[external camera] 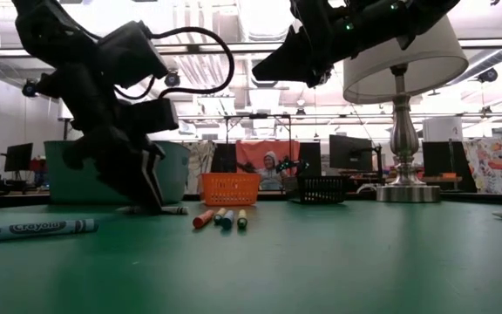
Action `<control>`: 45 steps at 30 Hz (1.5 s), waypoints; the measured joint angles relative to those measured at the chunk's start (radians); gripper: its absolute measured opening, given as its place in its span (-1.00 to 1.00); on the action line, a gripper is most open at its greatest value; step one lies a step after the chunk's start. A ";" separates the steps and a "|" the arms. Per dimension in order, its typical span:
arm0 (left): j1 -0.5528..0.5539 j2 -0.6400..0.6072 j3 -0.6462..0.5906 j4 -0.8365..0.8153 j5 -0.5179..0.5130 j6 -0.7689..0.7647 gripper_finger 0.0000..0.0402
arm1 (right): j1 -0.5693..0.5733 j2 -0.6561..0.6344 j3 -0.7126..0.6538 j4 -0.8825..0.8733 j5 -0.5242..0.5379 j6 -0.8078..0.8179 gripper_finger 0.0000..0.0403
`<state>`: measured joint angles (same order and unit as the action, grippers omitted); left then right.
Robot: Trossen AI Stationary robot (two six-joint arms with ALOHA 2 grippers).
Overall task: Sort crayons
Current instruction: Put the white crayon into the blue bin
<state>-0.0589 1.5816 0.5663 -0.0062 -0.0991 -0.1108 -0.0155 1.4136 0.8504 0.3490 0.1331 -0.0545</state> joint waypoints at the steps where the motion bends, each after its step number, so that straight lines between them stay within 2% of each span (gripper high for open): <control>1: 0.000 -0.003 -0.001 0.000 0.000 0.000 -0.78 | 0.000 0.000 0.000 0.000 0.000 -0.001 -0.61; 4: 0.000 -0.031 -0.003 -0.011 -0.002 -0.002 -0.96 | 0.000 0.000 0.000 0.000 0.000 -0.009 -0.60; 11: -0.004 -0.166 -0.002 -0.130 -0.010 -0.022 -0.99 | 0.000 0.000 0.000 0.000 0.000 -0.009 -0.57; 15: -0.013 -0.256 0.061 -0.293 -0.006 -0.077 -0.99 | 0.000 0.000 0.000 0.000 0.000 -0.009 -0.60; 20: -0.079 -0.335 0.208 -0.576 0.022 -0.147 -1.00 | 0.000 0.000 0.000 -0.001 0.000 -0.008 -0.64; 26: -0.202 -0.363 0.412 -0.951 0.139 -0.418 -1.00 | 0.000 0.000 0.000 -0.001 0.000 -0.006 -0.64; 30: -0.319 -0.361 0.524 -1.086 0.164 -0.577 -1.00 | -0.005 0.000 0.000 0.015 0.000 -0.007 -0.64; 35: -0.494 -0.358 0.585 -1.146 0.165 -0.784 -1.00 | -0.004 0.000 0.000 0.030 0.000 0.005 -0.64; 41: -0.669 -0.340 0.558 -1.157 0.199 -1.081 -1.00 | -0.004 0.004 0.000 0.026 -0.001 0.015 -0.64; 45: -0.742 -0.311 0.538 -1.176 0.219 -1.191 -1.00 | -0.004 0.004 0.000 0.023 -0.002 0.031 -0.64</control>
<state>-0.8014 1.2710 1.1044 -1.1820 0.1197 -1.3016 -0.0194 1.4178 0.8509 0.3719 0.1314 -0.0231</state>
